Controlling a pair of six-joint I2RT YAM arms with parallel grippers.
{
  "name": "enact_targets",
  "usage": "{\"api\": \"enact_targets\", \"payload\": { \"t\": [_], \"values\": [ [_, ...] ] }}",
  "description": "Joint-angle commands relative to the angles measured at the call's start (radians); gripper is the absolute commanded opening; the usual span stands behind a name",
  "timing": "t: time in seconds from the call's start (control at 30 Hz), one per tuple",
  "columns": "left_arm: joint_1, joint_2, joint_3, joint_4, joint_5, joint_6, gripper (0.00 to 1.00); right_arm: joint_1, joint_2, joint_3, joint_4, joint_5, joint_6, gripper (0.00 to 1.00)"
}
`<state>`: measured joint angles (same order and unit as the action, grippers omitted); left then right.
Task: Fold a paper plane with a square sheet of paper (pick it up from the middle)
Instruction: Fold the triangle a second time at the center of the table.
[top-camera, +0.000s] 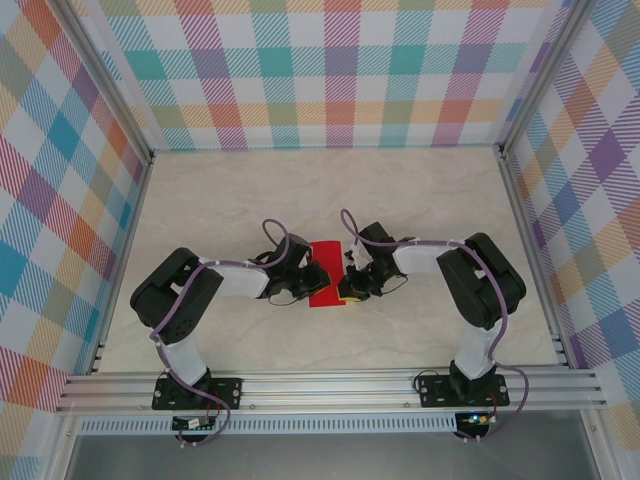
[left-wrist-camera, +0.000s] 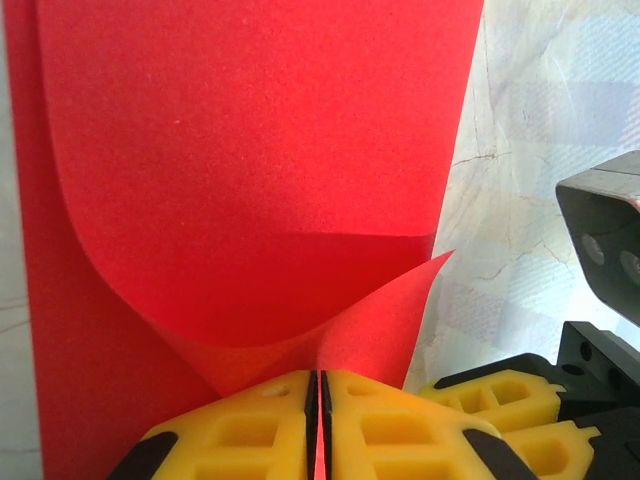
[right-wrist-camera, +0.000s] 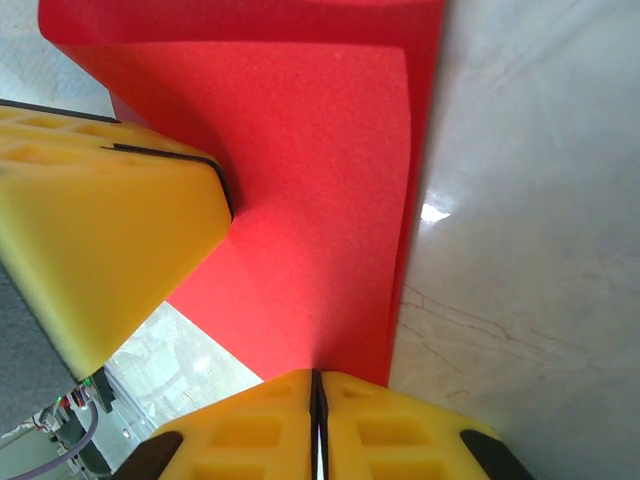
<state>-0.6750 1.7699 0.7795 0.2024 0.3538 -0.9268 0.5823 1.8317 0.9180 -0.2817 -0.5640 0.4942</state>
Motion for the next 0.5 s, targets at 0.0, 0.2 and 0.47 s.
{"api": "enact_targets", "payload": {
  "t": [0.0,0.2,0.47],
  "values": [
    [-0.013,-0.013,0.011,-0.04,-0.01,0.007,0.16,0.008,0.042,-0.043,-0.07,0.09,0.004,0.09],
    [-0.013,-0.088,0.023,-0.02,-0.001,-0.013,0.21,0.008,0.049,-0.033,-0.066,0.09,0.01,0.06],
    [-0.014,-0.026,0.073,-0.025,-0.006,0.014,0.2,0.008,0.059,-0.028,-0.074,0.089,0.007,0.05]
  ]
}}
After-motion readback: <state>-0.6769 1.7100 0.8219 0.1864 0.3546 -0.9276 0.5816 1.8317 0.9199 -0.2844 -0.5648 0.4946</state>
